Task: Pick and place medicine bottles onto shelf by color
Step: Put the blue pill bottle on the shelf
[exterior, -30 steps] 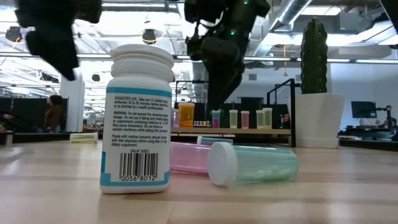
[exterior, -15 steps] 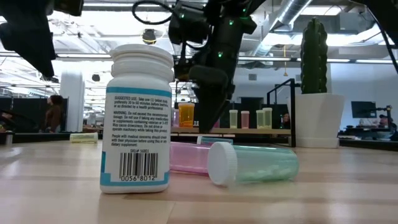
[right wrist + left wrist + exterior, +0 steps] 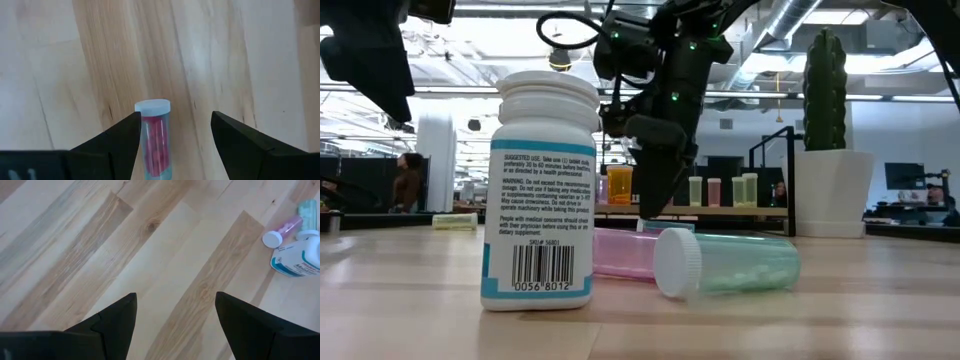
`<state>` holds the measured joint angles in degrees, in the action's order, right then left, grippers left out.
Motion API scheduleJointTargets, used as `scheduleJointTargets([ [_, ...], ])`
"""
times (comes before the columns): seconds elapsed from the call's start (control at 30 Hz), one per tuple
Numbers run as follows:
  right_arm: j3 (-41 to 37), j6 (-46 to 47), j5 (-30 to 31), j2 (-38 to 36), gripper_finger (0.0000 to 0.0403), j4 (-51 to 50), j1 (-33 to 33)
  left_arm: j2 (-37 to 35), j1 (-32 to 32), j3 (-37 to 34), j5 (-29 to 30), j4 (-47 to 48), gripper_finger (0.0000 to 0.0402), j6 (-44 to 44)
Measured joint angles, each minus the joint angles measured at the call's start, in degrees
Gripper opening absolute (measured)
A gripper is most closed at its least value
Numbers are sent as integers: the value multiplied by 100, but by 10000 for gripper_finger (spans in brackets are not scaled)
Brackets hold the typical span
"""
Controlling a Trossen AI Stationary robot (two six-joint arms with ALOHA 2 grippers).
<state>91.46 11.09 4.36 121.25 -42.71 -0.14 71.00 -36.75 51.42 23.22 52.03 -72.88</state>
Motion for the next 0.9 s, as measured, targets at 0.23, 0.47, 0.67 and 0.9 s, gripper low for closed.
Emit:
scheduleJointTargets([
  [0.23,-88,-4,0,0,265,316,-26,2,2,0,99,2,256,17],
  [0.47,-93,-15,-61,225,265,260,-25,2,2,1,110,2,256,18],
  [0.67,-51,-70,-205,466,265,205,-15,4,2,2,143,32,256,19],
  [0.9,-47,-196,-194,391,265,230,-44,4,4,2,319,113,256,22],
])
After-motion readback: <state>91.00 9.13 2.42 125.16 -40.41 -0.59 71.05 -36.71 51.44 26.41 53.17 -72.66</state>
